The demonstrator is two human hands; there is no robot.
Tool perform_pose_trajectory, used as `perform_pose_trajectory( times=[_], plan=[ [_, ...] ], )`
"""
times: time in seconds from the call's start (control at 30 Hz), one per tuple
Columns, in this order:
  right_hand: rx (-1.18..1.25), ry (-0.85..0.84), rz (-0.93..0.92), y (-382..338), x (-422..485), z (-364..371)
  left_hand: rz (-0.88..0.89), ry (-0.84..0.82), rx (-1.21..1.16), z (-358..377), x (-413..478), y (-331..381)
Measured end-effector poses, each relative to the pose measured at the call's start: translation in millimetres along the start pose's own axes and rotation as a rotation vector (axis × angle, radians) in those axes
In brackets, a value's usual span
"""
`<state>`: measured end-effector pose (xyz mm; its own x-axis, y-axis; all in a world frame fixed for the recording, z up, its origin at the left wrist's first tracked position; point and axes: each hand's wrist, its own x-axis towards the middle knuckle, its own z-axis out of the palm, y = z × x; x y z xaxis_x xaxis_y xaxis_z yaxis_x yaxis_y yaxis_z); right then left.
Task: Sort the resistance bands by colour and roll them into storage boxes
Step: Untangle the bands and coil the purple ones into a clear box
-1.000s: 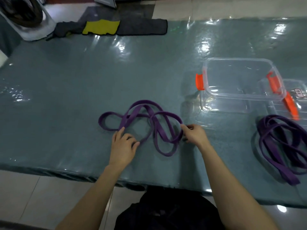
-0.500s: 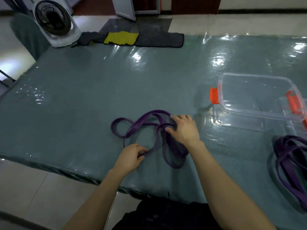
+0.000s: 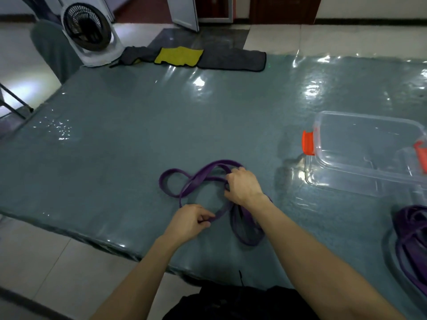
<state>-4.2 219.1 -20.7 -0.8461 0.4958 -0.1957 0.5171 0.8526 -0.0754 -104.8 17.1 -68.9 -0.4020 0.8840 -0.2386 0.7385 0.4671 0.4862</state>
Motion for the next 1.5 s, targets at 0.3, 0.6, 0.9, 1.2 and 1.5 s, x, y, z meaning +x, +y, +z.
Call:
perform_pose_trajectory(
  times=[0.3, 0.6, 0.9, 1.2, 1.5],
  plan=[
    [0.368, 0.404, -0.157, 32.9, 13.7, -209.9, 0.031, 0.211, -0.432, -123.9, 76.1, 67.4],
    [0.400, 0.714, -0.308, 48.8, -32.4, -455.7, 0.397, 0.254, -0.475, -366.7, 129.9, 211.6],
    [0.357, 1.025, -0.342, 80.6, -72.7, -597.1, 0.610, 0.084, -0.754, -502.1, 135.6, 327.5],
    [0.716, 1.225, -0.344, 101.0, -86.3, -670.9, 0.597, 1.042, 0.415, -619.4, 91.6, 397.5],
    [1.705, 0.708, -0.520, 102.7, -100.5, -648.0, 0.755, 0.665, -0.165, -571.4, 97.1, 387.3]
  ],
)
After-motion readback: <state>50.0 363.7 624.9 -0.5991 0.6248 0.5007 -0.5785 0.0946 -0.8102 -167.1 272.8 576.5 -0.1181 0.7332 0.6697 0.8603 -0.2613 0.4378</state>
